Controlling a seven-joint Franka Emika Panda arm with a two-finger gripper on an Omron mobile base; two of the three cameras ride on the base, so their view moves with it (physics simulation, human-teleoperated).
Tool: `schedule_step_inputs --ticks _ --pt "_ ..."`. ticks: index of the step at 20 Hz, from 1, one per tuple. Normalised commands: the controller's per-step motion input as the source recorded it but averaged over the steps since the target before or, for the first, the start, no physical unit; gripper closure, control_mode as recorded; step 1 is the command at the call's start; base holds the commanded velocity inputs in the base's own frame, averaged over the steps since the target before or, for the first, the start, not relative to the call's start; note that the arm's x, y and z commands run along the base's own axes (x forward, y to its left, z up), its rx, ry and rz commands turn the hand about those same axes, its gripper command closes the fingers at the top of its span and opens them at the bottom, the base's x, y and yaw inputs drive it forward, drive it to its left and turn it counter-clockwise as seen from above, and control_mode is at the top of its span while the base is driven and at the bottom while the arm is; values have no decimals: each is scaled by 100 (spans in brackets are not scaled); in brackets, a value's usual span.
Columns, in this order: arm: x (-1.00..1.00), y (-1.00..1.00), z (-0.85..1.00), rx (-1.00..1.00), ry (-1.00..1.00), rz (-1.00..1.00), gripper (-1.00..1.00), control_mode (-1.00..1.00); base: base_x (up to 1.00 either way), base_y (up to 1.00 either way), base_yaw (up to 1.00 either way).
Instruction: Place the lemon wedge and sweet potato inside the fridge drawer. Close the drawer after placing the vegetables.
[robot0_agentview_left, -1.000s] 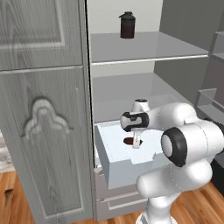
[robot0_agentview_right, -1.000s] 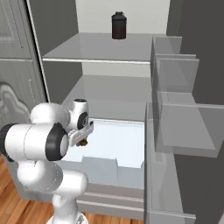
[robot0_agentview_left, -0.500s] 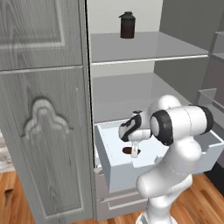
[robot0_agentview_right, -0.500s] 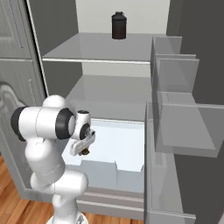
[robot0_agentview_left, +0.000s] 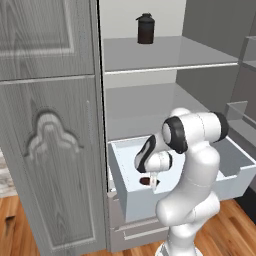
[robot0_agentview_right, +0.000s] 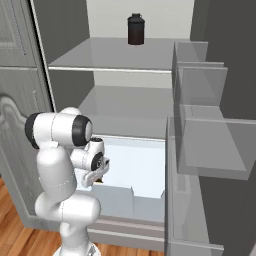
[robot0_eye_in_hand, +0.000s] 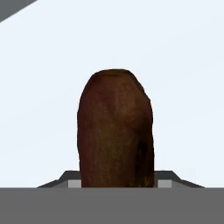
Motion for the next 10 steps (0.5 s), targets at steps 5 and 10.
schedule_step_inputs --ticks 5,10 --pt "0 11 -39 0 0 0 100 -100 0 0 0" --pt "0 11 -14 0 0 0 -100 -100 0 0 0"
